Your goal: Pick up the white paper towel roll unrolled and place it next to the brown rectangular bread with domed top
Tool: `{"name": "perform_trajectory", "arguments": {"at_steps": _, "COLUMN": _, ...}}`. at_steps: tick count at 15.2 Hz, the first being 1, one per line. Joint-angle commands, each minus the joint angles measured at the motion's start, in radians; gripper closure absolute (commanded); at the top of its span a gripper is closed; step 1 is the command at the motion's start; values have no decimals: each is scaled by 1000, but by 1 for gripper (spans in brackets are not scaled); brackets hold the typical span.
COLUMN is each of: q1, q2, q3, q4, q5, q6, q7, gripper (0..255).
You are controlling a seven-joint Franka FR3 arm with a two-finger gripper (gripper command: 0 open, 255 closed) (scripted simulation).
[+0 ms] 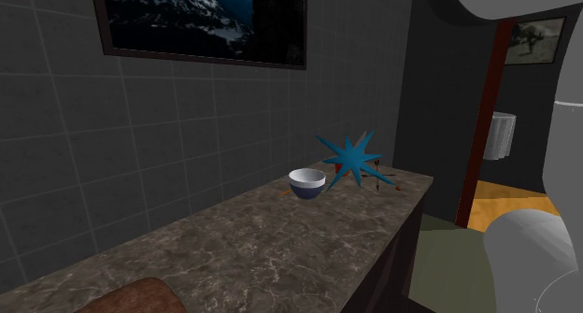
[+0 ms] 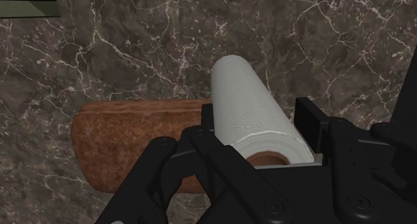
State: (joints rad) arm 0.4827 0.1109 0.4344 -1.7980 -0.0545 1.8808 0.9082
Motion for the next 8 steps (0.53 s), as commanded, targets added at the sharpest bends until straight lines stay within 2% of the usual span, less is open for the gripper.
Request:
{"name": "perform_trajectory", "arguments": {"at_steps": 1, "q1": 0, "q2": 4, "q3": -1, "q4": -23, "q5": -2, "q6": 28, "q7": 1, "gripper": 255}}
{"name": "perform_trajectory", "arguments": {"at_steps": 8, "q1": 1, "q2": 28, "q3": -2, "q4": -91, "q5": -15, "q6": 116, "q7": 10, "gripper": 255}}
